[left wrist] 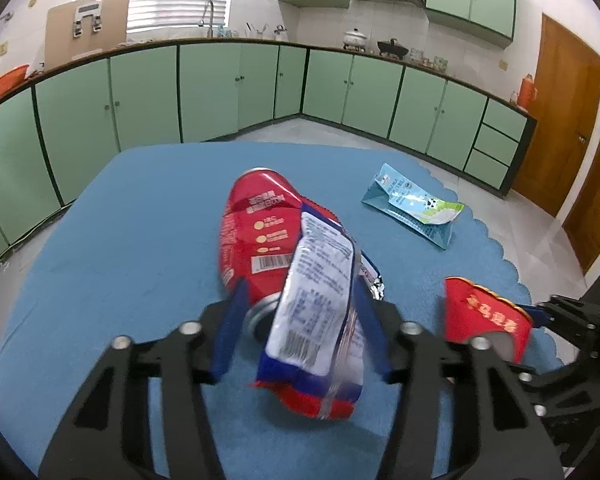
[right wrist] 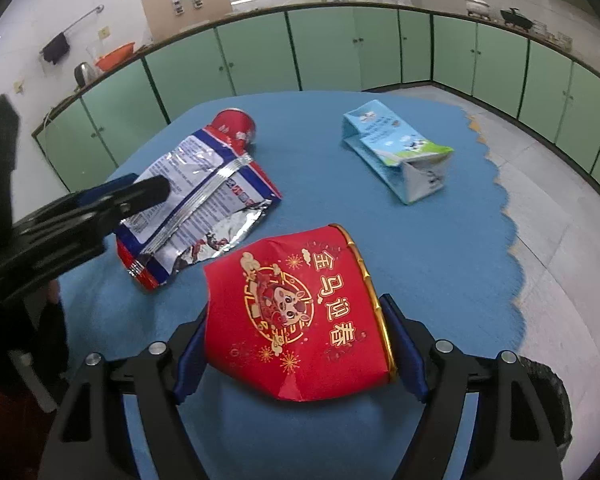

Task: Collect trash
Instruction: 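Grasp the white-blue chip bag with the left tool while the right tool grasps the red paper cup, then lift the chip bag and red cup and carry both over the bin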

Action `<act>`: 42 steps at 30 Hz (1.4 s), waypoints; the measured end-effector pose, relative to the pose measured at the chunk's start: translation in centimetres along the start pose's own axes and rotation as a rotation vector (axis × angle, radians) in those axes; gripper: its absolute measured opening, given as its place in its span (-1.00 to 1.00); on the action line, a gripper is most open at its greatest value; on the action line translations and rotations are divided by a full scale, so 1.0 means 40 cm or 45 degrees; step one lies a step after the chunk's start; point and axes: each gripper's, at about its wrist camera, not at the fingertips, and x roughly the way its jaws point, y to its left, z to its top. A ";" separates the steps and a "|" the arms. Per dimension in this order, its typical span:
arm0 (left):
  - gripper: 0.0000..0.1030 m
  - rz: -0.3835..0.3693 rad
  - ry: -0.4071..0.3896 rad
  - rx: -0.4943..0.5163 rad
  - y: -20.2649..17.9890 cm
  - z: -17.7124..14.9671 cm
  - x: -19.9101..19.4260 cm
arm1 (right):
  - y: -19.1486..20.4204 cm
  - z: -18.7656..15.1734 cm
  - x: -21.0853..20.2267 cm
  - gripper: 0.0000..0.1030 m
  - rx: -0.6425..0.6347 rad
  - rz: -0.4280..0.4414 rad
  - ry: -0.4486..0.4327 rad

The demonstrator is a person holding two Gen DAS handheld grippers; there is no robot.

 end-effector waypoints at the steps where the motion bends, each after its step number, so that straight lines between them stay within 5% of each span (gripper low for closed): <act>1: -0.25 -0.004 0.004 0.006 -0.006 0.001 0.004 | -0.001 0.001 -0.003 0.48 0.002 -0.002 -0.003; 8: -0.89 -0.001 -0.029 0.044 -0.048 -0.001 -0.026 | -0.017 -0.002 -0.033 0.49 0.038 0.005 -0.039; 21: -0.88 -0.109 -0.028 0.018 -0.098 -0.046 -0.091 | -0.038 -0.014 -0.070 0.49 0.078 0.034 -0.074; 25: -0.70 -0.161 0.053 0.045 -0.130 -0.063 -0.051 | -0.040 -0.024 -0.069 0.49 0.081 0.032 -0.067; 29: -0.77 -0.164 0.086 0.045 -0.149 -0.075 -0.016 | -0.053 -0.026 -0.082 0.49 0.087 0.018 -0.074; 32: -0.93 -0.160 0.054 0.040 -0.155 -0.063 -0.022 | -0.068 -0.029 -0.102 0.49 0.097 -0.001 -0.093; 42: -0.96 -0.278 -0.051 0.115 -0.271 -0.023 -0.109 | -0.134 -0.071 -0.246 0.49 0.109 -0.134 -0.188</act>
